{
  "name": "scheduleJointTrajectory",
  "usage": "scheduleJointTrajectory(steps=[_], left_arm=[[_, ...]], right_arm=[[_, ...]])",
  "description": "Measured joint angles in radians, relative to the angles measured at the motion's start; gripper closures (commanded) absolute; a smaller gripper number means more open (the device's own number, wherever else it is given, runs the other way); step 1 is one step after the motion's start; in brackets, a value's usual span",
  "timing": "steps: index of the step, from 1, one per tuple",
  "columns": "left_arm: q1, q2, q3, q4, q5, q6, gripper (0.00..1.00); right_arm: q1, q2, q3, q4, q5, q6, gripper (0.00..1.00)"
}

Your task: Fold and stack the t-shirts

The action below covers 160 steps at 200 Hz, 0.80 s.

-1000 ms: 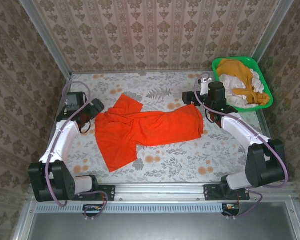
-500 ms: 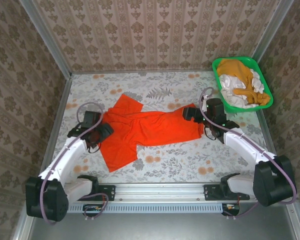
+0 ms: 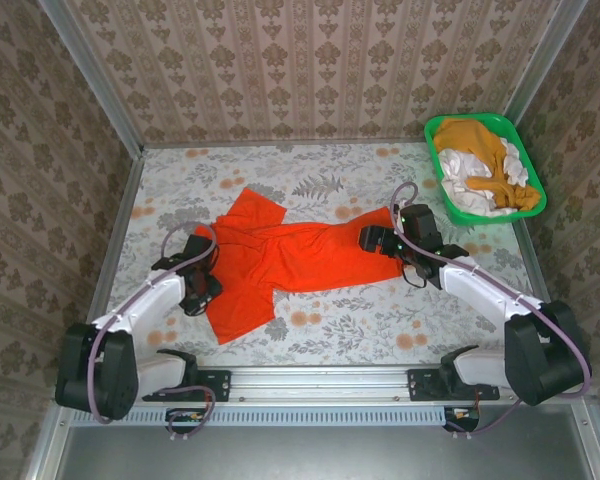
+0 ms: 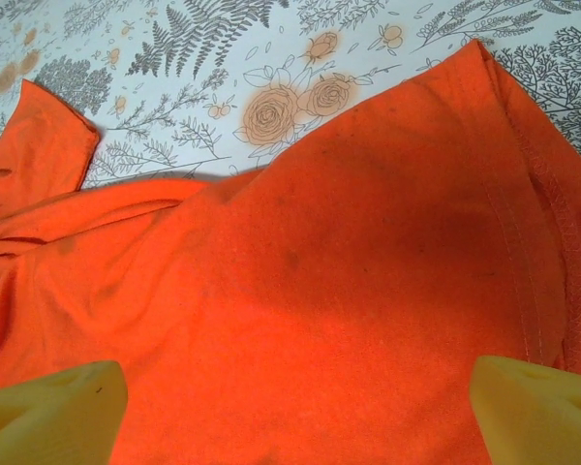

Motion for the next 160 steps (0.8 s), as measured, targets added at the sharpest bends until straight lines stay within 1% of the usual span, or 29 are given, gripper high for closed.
scheduleJointTrajectory(steps=[21, 45, 61, 78, 116, 137, 153, 160], left_arm=[[0.020, 0.055, 0.002, 0.021, 0.000, 0.013, 0.53], [0.034, 0.103, 0.002, 0.040, 0.001, 0.028, 0.56], [0.034, 0.109, 0.006, 0.042, 0.001, 0.031, 0.59], [0.035, 0.109, 0.005, 0.047, 0.000, 0.032, 0.67], [0.045, 0.109, 0.001, 0.048, -0.015, 0.037, 1.00], [0.047, 0.102, -0.002, 0.050, -0.014, 0.053, 1.00], [0.047, 0.091, -0.012, 0.060, -0.014, 0.053, 1.00], [0.047, 0.080, -0.021, 0.070, -0.013, 0.053, 1.00]], right_arm=[[0.000, 0.003, 0.000, 0.001, 0.000, 0.002, 0.07], [0.000, 0.003, 0.000, 0.001, 0.000, 0.008, 0.07], [0.000, 0.003, 0.000, 0.001, 0.000, 0.008, 0.07], [0.000, 0.003, 0.000, 0.001, 0.000, 0.009, 0.07], [0.000, -0.004, 0.000, -0.001, 0.002, 0.016, 0.08], [0.000, -0.035, -0.002, -0.012, 0.008, 0.021, 0.06], [0.000, -0.075, -0.016, -0.021, 0.023, 0.026, 0.00], [0.000, -0.097, -0.024, -0.031, 0.031, 0.033, 0.00]])
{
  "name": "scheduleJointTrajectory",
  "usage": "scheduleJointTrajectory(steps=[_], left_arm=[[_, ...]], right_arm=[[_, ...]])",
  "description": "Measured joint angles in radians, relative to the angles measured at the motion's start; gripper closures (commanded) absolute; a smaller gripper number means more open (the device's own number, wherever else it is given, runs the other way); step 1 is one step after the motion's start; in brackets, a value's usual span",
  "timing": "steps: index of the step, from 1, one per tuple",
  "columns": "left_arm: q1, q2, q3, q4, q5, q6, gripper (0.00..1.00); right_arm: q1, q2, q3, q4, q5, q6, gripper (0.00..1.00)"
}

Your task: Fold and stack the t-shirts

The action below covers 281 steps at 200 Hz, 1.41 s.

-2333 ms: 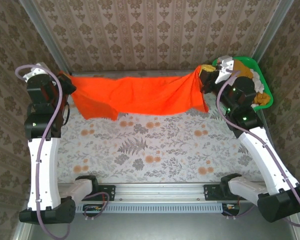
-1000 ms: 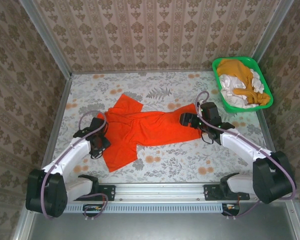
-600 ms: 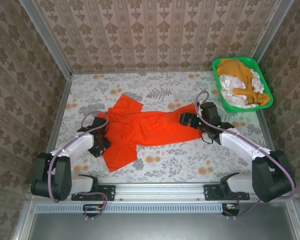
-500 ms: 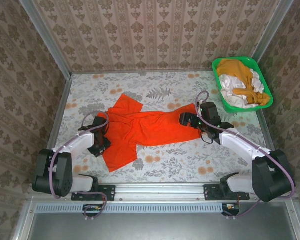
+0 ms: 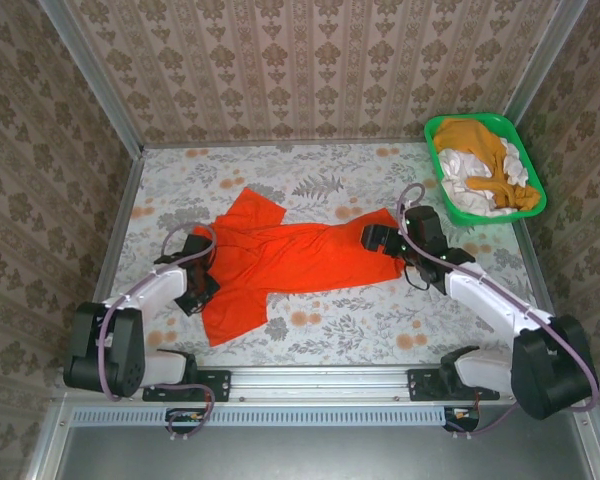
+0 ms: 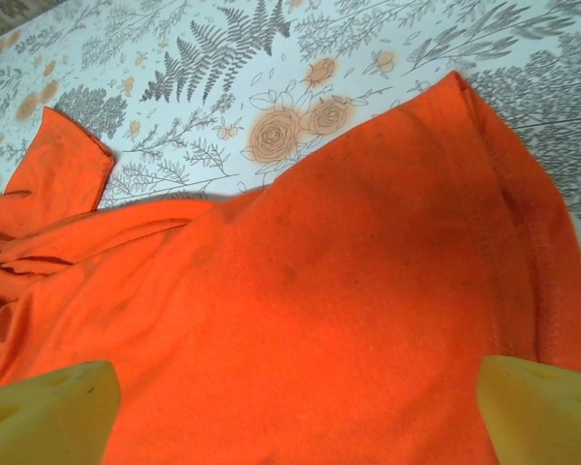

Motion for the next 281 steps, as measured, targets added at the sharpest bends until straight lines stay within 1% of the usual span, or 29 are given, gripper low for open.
scheduleJointTrajectory(steps=[23, 45, 59, 69, 78, 85, 93, 107, 128, 153, 171, 188, 198, 223, 258, 281], left_arm=[[0.004, -0.032, -0.026, 0.024, 0.003, 0.000, 1.00], [0.007, -0.044, -0.035, 0.032, 0.010, 0.000, 1.00], [0.008, -0.048, -0.039, 0.035, 0.010, 0.000, 1.00], [0.012, -0.050, -0.039, 0.036, 0.013, 0.000, 1.00], [0.013, -0.050, -0.039, 0.037, 0.016, 0.000, 1.00], [0.013, -0.050, -0.039, 0.037, 0.016, 0.000, 1.00], [0.014, -0.050, -0.039, 0.037, 0.017, 0.000, 1.00], [0.014, -0.050, -0.039, 0.037, 0.018, 0.000, 1.00], [0.017, -0.050, -0.039, 0.037, 0.018, 0.000, 1.00], [0.020, -0.052, -0.039, 0.038, 0.023, 0.000, 1.00], [0.021, -0.052, -0.039, 0.038, 0.023, 0.001, 1.00], [0.022, -0.054, -0.040, 0.039, 0.023, 0.001, 1.00], [0.025, -0.056, -0.042, 0.040, 0.026, 0.001, 1.00], [0.026, -0.059, -0.044, 0.042, 0.027, 0.005, 1.00], [0.032, -0.065, -0.047, 0.043, 0.031, 0.011, 1.00], [0.033, -0.071, -0.051, 0.046, 0.034, 0.016, 1.00]], right_arm=[[0.000, -0.057, -0.015, -0.061, 0.030, 0.031, 0.00], [0.000, -0.072, -0.019, -0.126, 0.040, 0.066, 0.00], [0.000, -0.071, -0.035, -0.157, 0.041, 0.088, 0.14], [0.000, -0.067, -0.050, -0.182, 0.042, 0.116, 0.28], [0.000, -0.057, -0.061, -0.198, 0.044, 0.136, 0.37], [0.000, -0.045, -0.069, -0.207, 0.045, 0.161, 0.43], [-0.001, -0.031, -0.078, -0.208, 0.047, 0.193, 0.45], [-0.006, 0.000, -0.090, -0.203, 0.046, 0.248, 0.45], [-0.036, 0.042, -0.134, -0.137, 0.013, 0.341, 0.38], [-0.061, 0.101, -0.179, -0.042, -0.049, 0.466, 0.35], [-0.074, 0.113, -0.181, -0.011, -0.068, 0.533, 0.32], [-0.087, 0.124, -0.195, 0.029, -0.086, 0.586, 0.33], [-0.097, 0.126, -0.203, 0.045, -0.094, 0.616, 0.36], [-0.121, 0.128, -0.220, 0.079, -0.119, 0.677, 0.39], [-0.136, 0.137, -0.226, 0.134, -0.159, 0.735, 0.38], [-0.108, 0.125, -0.242, 0.188, -0.172, 0.765, 0.38]])
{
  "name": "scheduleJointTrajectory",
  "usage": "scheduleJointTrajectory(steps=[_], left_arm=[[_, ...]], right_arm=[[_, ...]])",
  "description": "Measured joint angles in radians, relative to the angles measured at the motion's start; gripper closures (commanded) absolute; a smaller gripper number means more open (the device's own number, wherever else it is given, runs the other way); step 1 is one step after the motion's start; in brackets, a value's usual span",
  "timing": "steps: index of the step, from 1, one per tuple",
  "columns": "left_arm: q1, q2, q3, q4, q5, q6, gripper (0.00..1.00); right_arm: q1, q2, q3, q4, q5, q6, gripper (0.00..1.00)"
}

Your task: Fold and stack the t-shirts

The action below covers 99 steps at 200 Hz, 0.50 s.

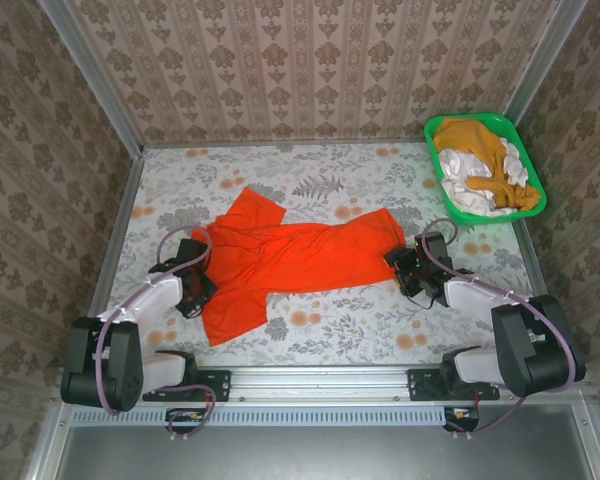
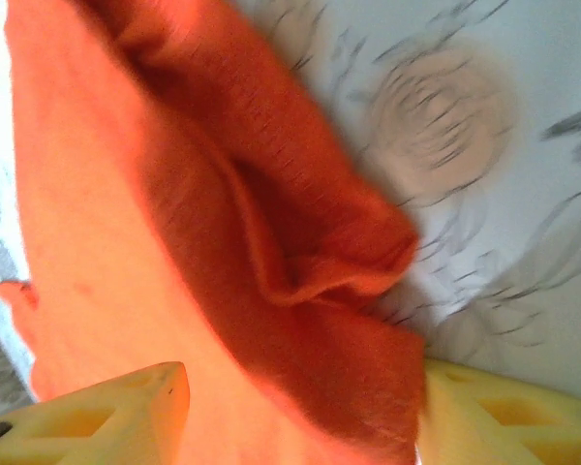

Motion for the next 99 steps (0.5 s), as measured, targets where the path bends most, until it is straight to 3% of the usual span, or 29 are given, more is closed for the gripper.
scheduleJointTrajectory(steps=[69, 99], left_arm=[[0.000, 0.000, -0.001, 0.002, 0.000, 0.011, 1.00], [0.000, -0.001, -0.001, 0.002, 0.001, 0.011, 1.00]], right_arm=[[-0.019, 0.034, -0.024, 0.133, -0.014, 0.003, 0.40], [-0.058, 0.048, -0.024, 0.191, -0.014, 0.001, 0.48]])
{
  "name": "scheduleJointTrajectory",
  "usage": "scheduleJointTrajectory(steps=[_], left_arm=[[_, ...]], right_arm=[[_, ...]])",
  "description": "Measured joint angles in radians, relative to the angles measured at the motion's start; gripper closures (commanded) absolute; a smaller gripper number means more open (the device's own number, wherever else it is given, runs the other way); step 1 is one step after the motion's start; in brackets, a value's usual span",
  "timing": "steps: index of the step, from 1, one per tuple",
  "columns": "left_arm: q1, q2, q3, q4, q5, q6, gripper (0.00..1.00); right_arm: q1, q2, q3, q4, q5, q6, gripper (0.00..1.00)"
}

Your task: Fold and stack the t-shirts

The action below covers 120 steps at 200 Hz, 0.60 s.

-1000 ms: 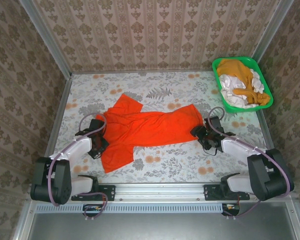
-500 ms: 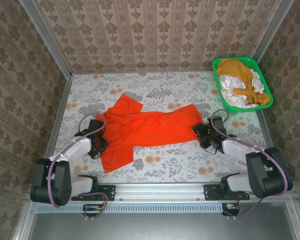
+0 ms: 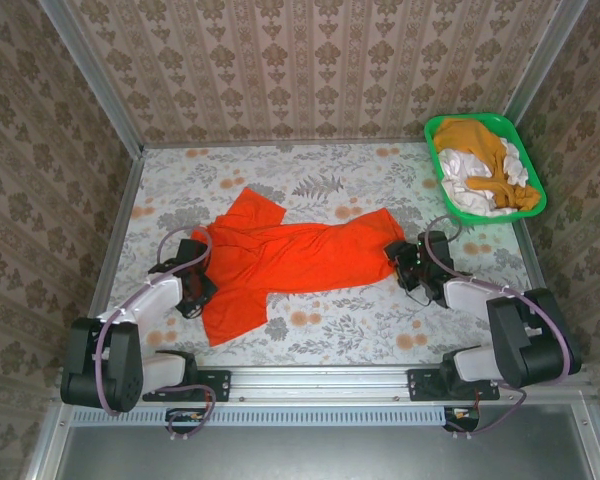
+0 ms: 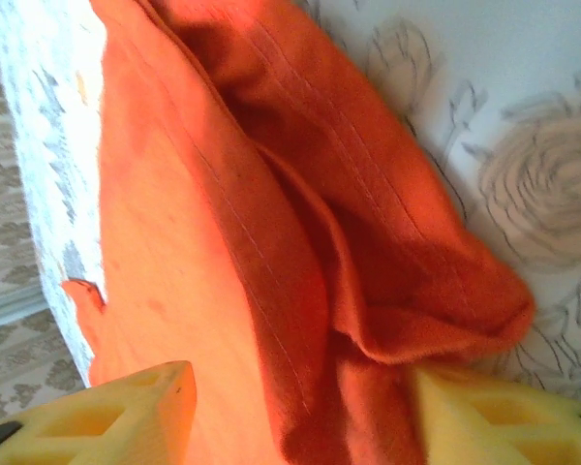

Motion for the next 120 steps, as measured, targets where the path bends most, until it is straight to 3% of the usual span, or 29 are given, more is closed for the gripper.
scheduleJointTrajectory(steps=[23, 37, 69, 120], left_arm=[[0.000, 0.000, 0.000, 0.000, 0.000, 0.000, 1.00], [0.000, -0.002, -0.002, 0.001, 0.000, 0.000, 1.00], [0.006, -0.008, -0.006, 0.006, 0.005, 0.000, 1.00], [0.006, -0.008, -0.006, 0.006, 0.006, 0.000, 1.00]], right_arm=[[-0.044, -0.027, -0.013, 0.035, 0.002, 0.002, 0.68], [-0.085, -0.060, -0.026, 0.050, 0.000, -0.003, 0.74], [-0.161, -0.156, -0.031, 0.018, 0.006, -0.037, 0.71], [-0.167, -0.275, -0.048, -0.125, -0.016, -0.083, 0.69]])
